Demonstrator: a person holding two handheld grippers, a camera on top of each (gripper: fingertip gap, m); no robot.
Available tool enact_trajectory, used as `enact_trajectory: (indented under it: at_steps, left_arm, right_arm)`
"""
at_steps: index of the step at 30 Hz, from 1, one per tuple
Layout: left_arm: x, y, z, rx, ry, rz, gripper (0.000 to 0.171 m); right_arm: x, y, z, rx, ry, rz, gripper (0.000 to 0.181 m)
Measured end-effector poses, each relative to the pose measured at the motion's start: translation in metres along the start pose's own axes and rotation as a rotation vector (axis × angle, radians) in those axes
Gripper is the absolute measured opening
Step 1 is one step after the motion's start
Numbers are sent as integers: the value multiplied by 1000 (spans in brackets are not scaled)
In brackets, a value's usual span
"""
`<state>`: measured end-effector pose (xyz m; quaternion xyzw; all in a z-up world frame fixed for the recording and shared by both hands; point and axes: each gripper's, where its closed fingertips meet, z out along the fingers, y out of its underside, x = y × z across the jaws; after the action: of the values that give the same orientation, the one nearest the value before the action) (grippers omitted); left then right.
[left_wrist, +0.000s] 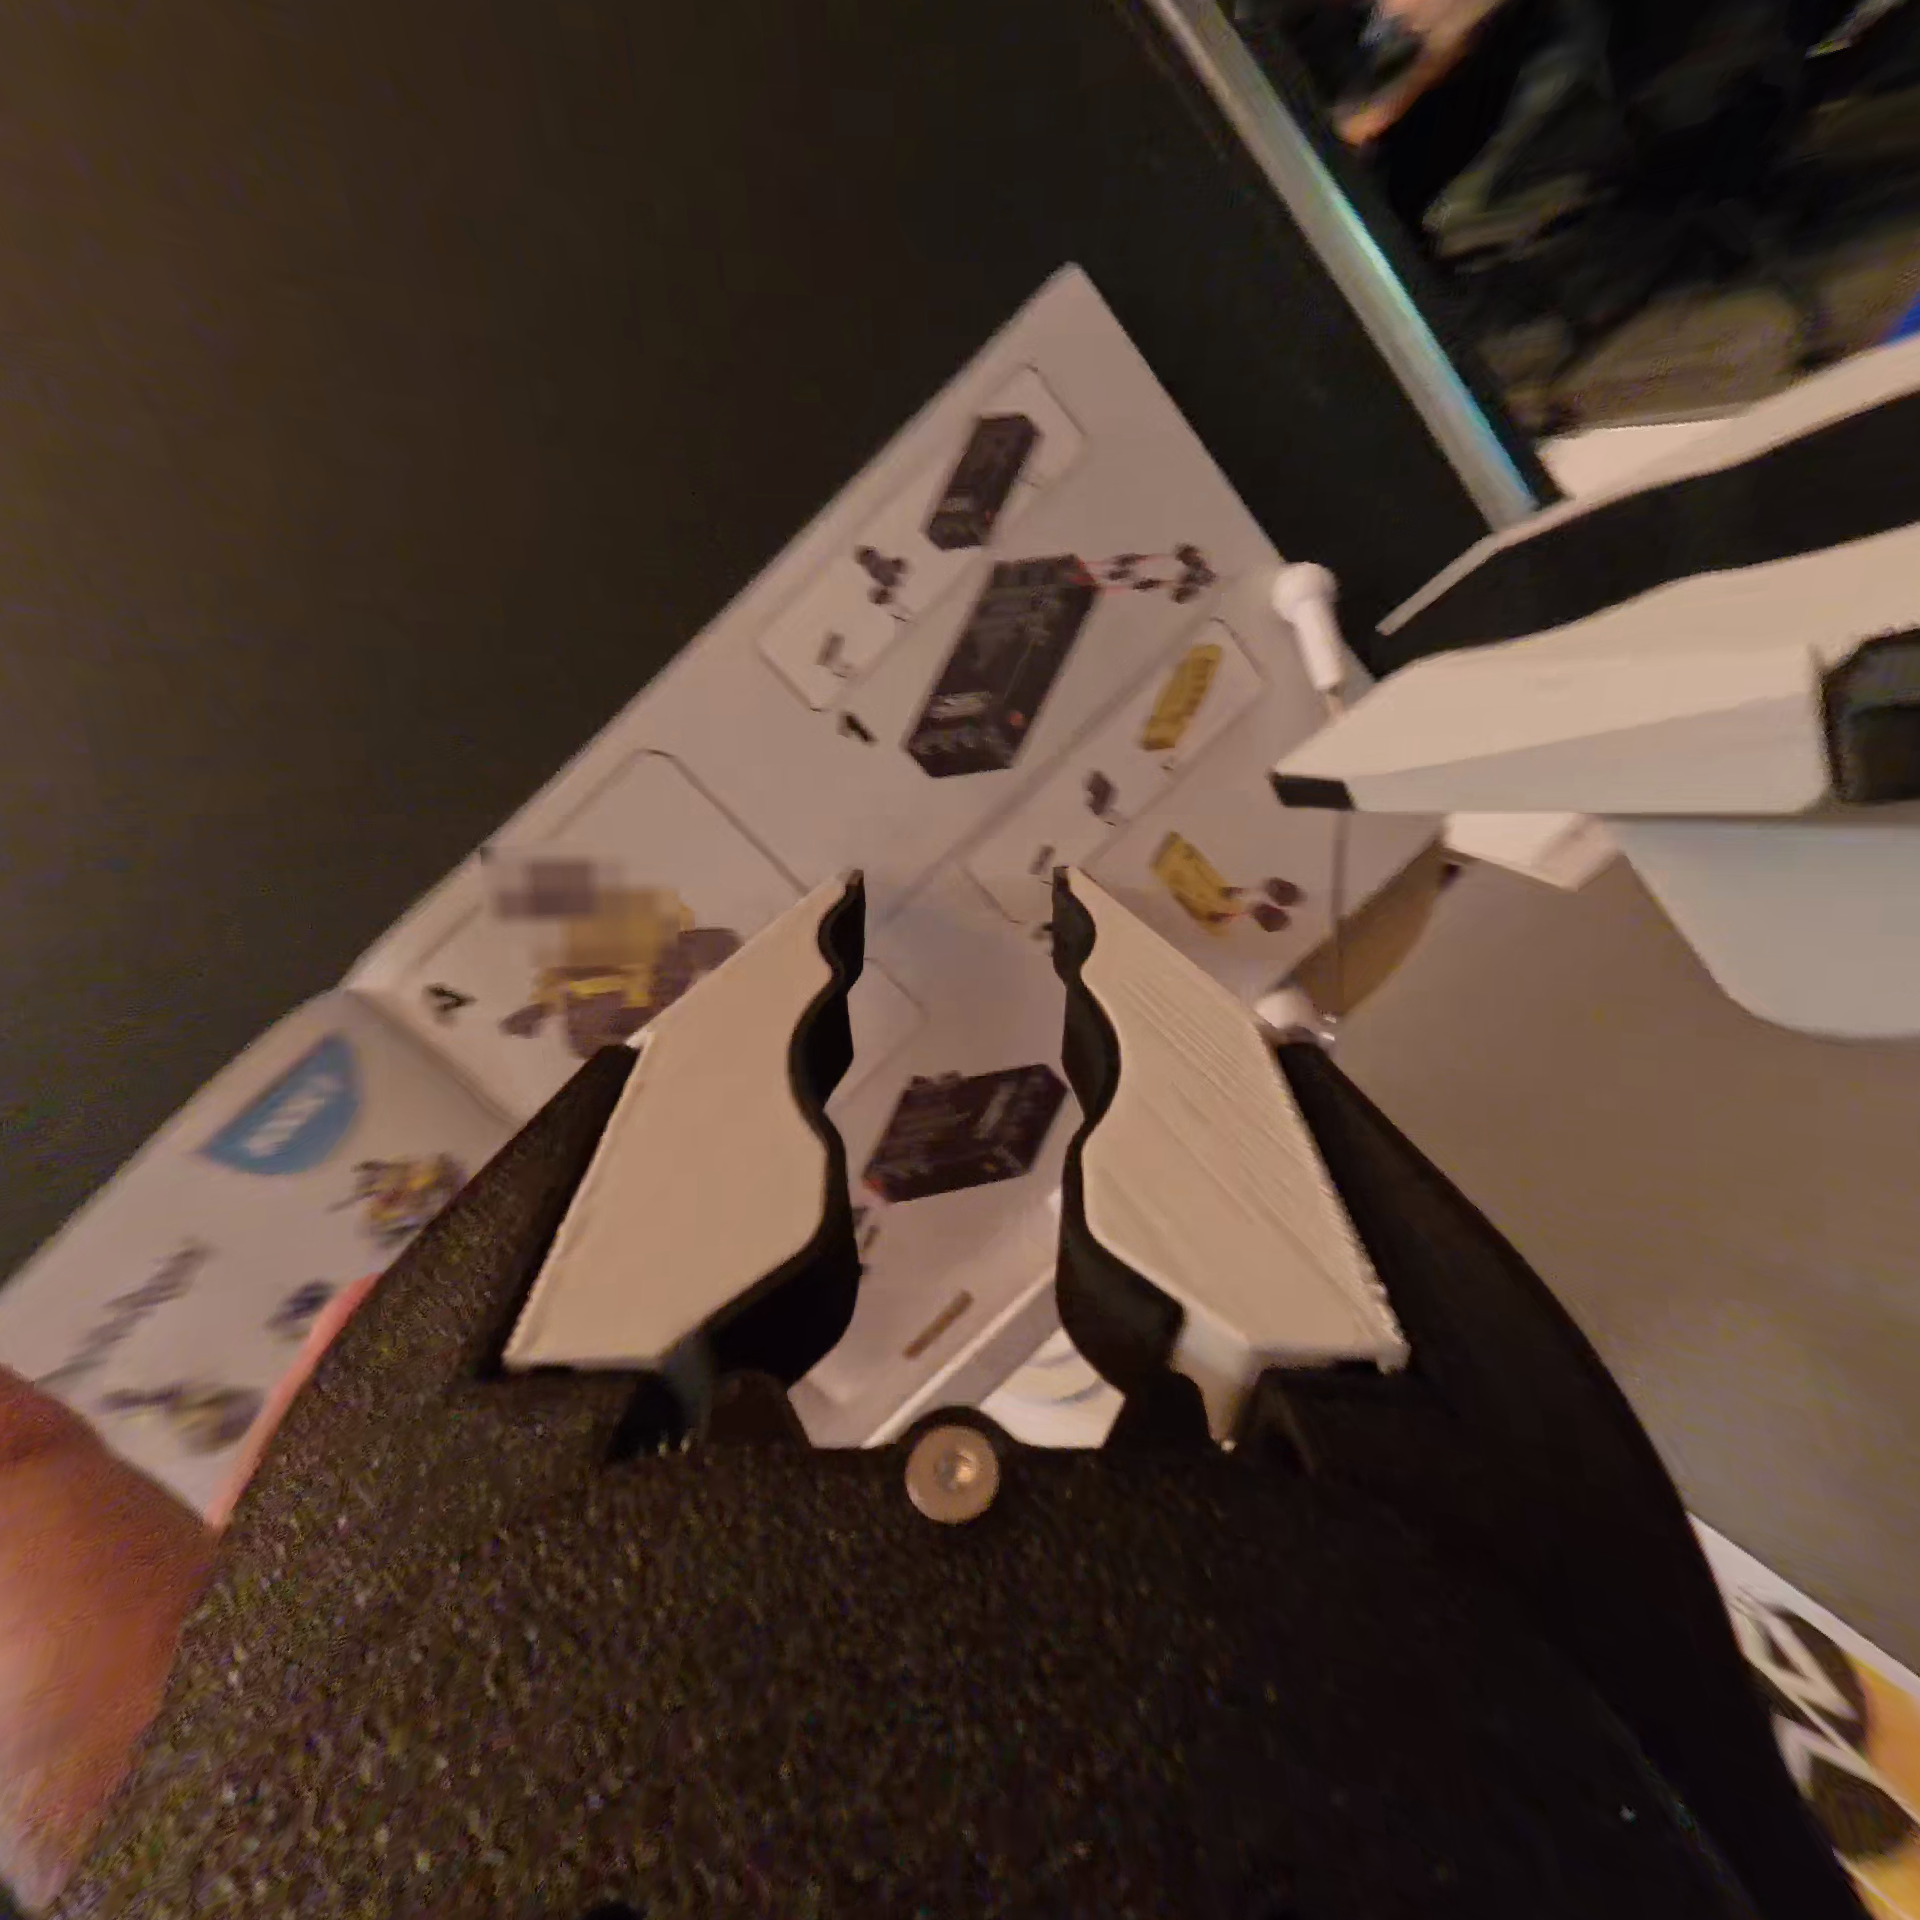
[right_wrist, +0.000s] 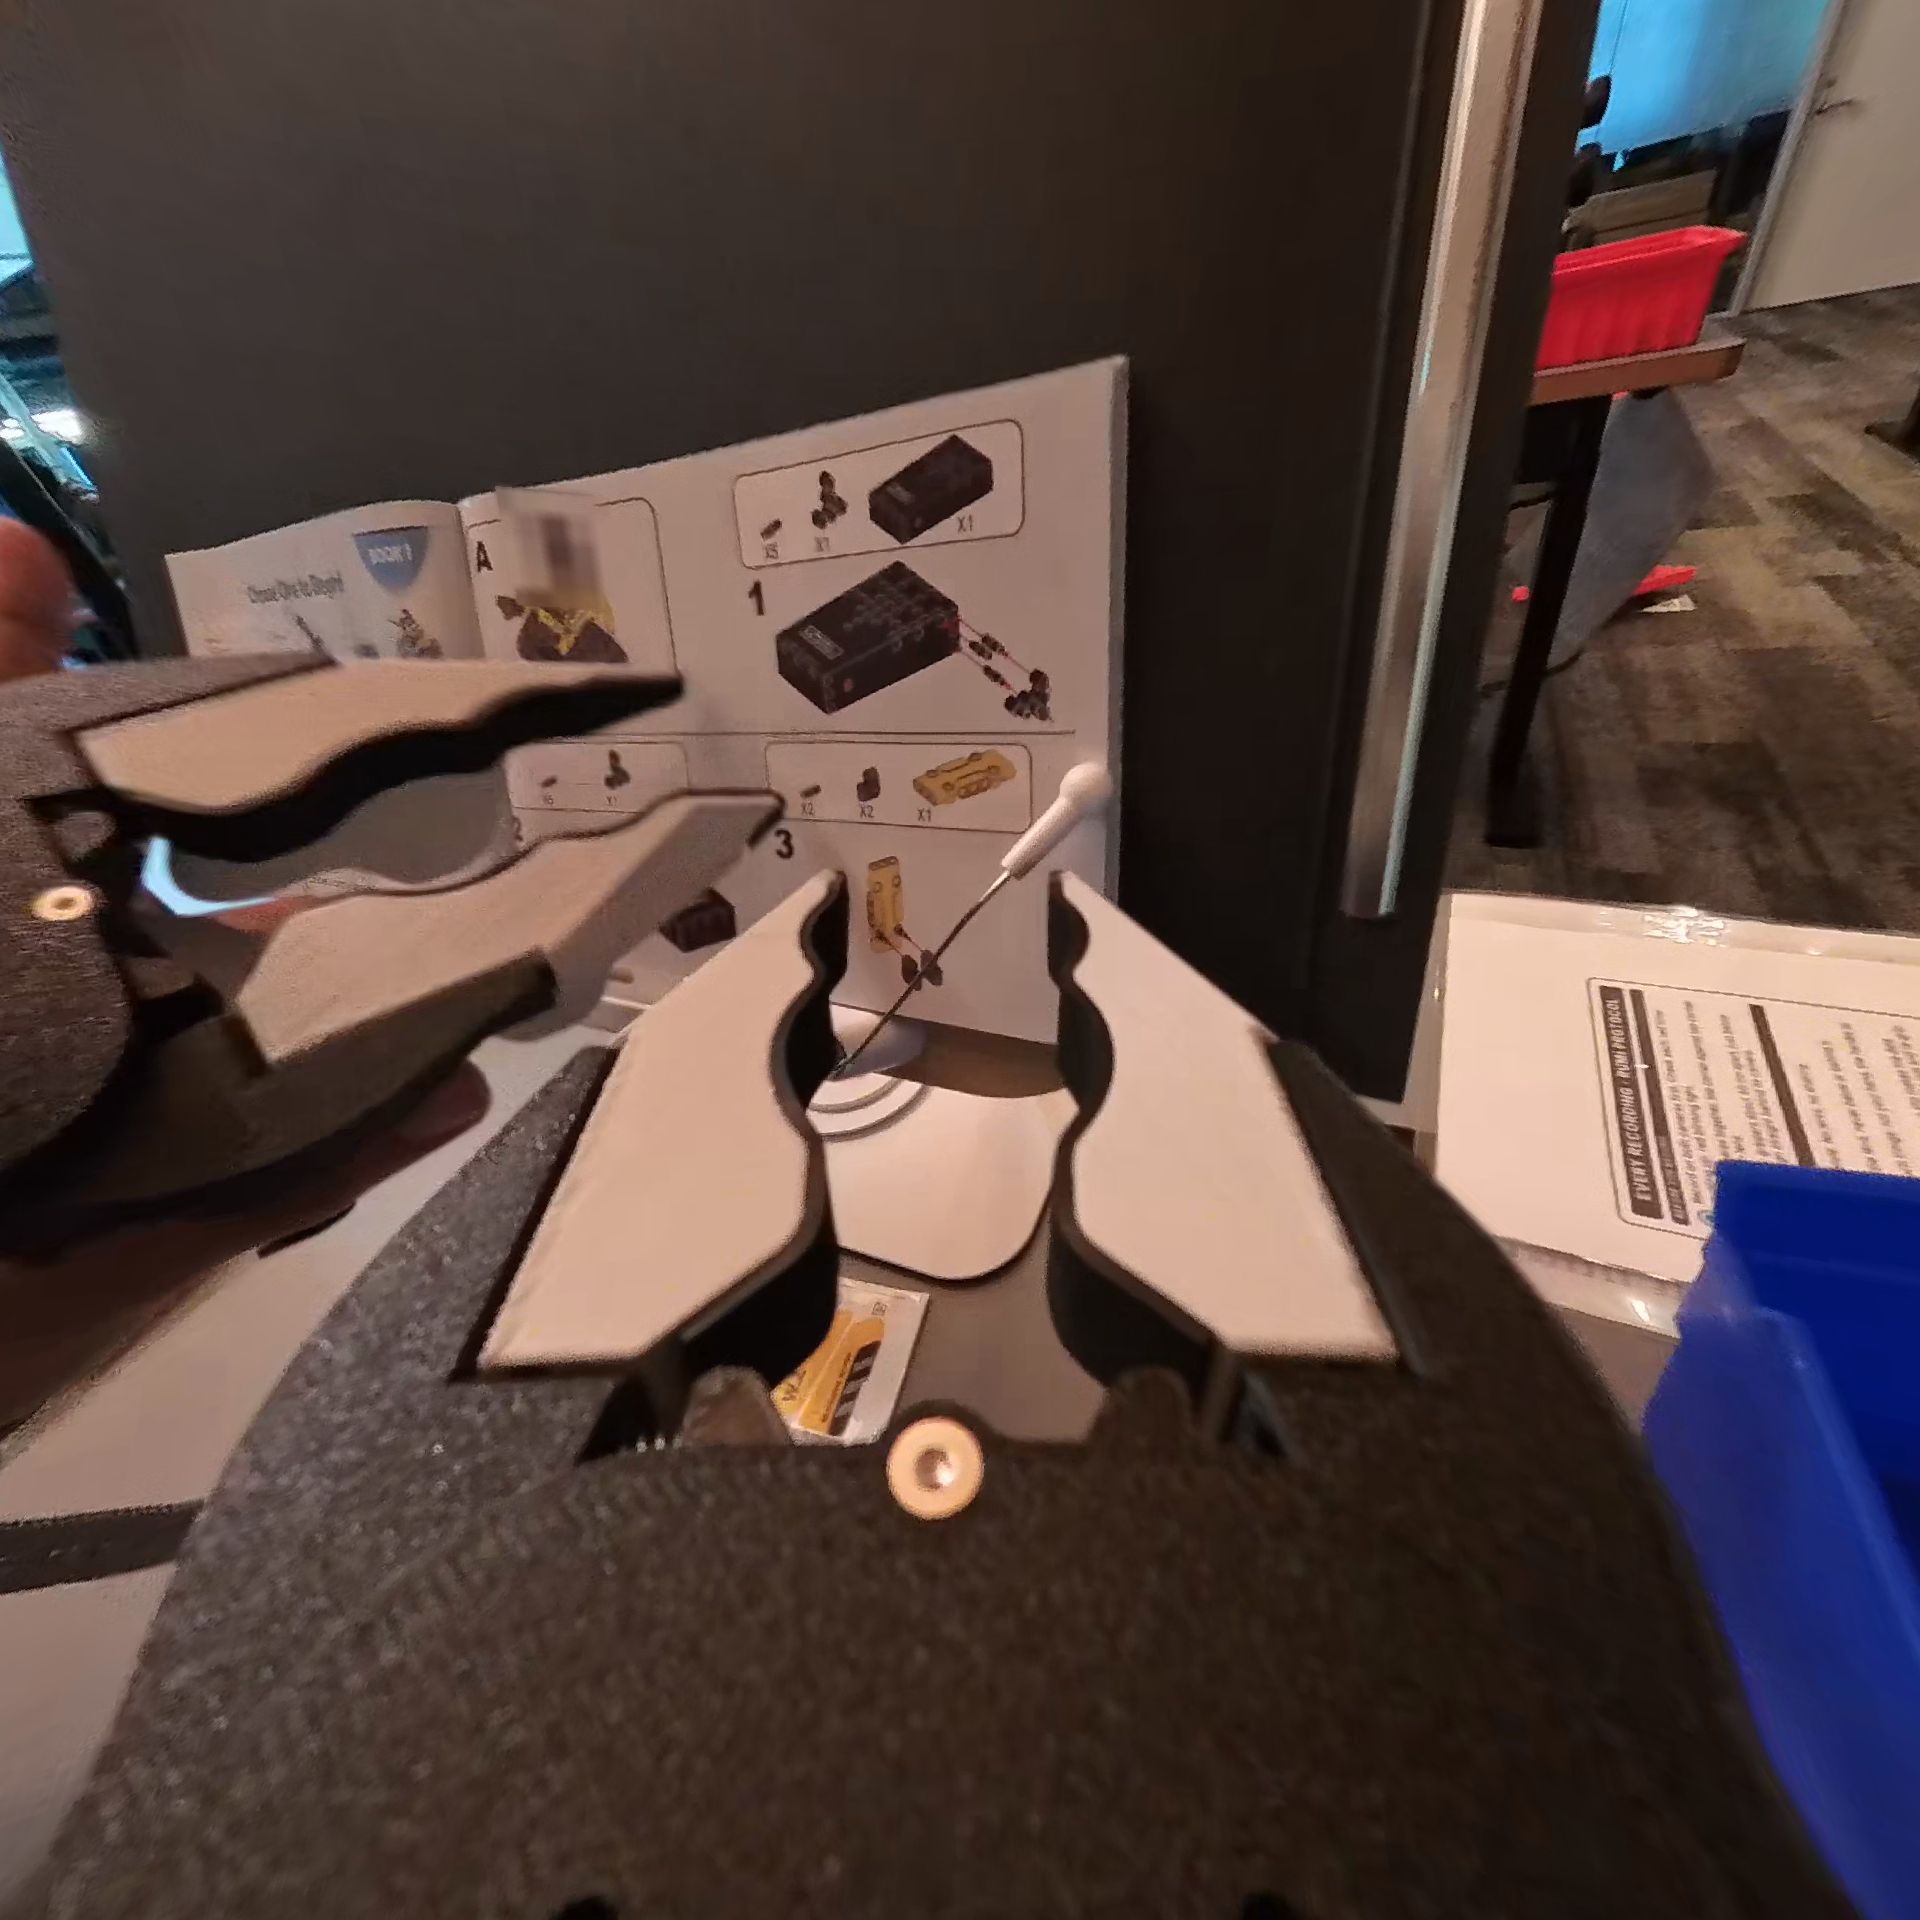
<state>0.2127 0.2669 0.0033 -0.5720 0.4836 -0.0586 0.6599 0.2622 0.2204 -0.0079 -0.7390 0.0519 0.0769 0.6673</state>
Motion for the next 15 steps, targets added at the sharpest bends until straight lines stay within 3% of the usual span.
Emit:
enact_trajectory:
  at_steps: [3, 6, 10, 15]
  left_arm:
    - [-5, -10, -6, 57, -47, 45, 36]
    - [9, 5, 3, -16, 34, 22, 37]
    - [10, 10, 6, 26, -20, 122, 36]
    - [13, 10, 6, 58, 4, 100, 41]
  right_arm:
    - [1, 5, 2, 12, 13, 13, 38]
    - [-4, 15, 8, -15, -4, 11, 38]
    - [-10, 23, 13, -30, -23, 7, 38]
    - [-9, 23, 14, -29, -28, 0, 35]
